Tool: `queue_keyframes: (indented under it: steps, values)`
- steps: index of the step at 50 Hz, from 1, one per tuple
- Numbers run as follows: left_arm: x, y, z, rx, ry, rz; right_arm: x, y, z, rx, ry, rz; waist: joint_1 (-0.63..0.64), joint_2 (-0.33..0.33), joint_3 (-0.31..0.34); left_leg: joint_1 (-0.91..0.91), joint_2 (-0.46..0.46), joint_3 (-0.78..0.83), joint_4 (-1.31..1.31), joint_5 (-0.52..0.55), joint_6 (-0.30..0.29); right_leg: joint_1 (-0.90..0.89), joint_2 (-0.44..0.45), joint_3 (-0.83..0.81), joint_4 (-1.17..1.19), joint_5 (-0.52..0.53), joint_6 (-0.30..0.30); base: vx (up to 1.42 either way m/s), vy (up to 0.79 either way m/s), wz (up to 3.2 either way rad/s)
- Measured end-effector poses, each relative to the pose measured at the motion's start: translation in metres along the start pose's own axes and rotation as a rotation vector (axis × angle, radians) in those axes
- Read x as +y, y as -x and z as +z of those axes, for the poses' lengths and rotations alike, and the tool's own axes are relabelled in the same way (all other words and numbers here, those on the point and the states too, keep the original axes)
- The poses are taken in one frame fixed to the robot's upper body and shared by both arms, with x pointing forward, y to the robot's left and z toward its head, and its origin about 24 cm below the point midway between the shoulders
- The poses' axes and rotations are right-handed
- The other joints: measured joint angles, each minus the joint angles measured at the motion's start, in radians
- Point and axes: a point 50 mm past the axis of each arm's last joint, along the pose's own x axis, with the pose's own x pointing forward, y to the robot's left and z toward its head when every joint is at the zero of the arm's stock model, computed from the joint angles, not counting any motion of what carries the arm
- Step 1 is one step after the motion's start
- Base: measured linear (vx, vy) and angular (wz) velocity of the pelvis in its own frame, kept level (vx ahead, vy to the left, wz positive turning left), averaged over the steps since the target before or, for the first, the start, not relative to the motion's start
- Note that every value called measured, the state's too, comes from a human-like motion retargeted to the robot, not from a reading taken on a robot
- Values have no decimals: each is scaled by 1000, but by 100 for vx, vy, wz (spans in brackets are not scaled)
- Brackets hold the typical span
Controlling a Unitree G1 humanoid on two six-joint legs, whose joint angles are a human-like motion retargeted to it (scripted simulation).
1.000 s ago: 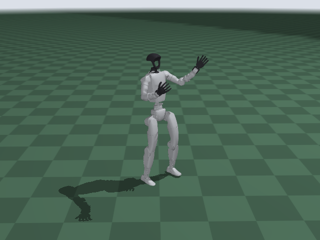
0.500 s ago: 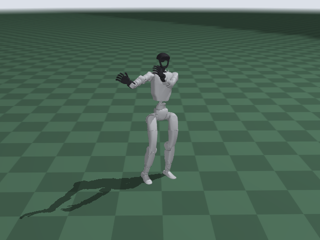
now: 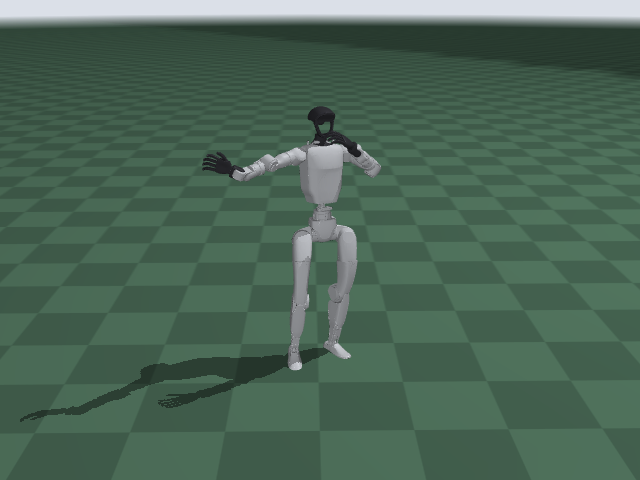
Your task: Dance
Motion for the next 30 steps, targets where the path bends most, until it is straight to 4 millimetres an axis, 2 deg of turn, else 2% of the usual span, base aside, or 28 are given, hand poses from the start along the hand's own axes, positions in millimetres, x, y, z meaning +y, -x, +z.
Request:
queue_keyframes:
  steps: [2,5,8,13,17,20,25,30]
  values:
    - [-3,11,-1,20,2,-9,-3,0,-6,-1,15,-2,5,-2,22,30,-12,-12,0,3,4,29,-13,-31,7,2,-20,26,-2,29]
    - [0,27,1,40,-11,-24,-10,0,-19,20,61,-8,-12,11,41,42,-8,-47,-4,18,24,104,-31,-27,-80,13,43,3,-13,71]
    - [9,43,2,65,-25,12,-17,-5,-27,57,71,-27,-67,24,32,5,7,-102,5,32,35,163,-58,-72,-205,41,88,-16,-11,106]
    - [23,71,16,106,-115,-61,-34,-23,-21,22,85,-47,-110,53,15,-39,30,-164,63,21,10,236,-74,-95,-338,86,107,2,9,62]
    - [34,91,33,157,-258,-163,-45,-30,-22,12,104,-76,-95,63,32,-38,32,-170,84,10,5,259,-75,-105,-370,110,105,-3,7,7]
    - [41,106,39,202,-323,-152,-49,-30,-28,8,119,-88,-63,53,46,-27,14,-165,71,12,6,250,-87,-127,-343,106,102,-5,9,-9]
    - [47,132,38,242,-301,-32,-60,-35,-34,-1,143,-110,31,55,72,23,-41,-132,23,11,12,166,-112,-113,-158,50,113,0,15,-41]
    - [51,141,48,233,-343,-32,-70,-38,-39,1,150,-137,112,8,113,44,-108,-113,0,-2,0,69,-140,-76,-3,-1,84,0,-2,-26]
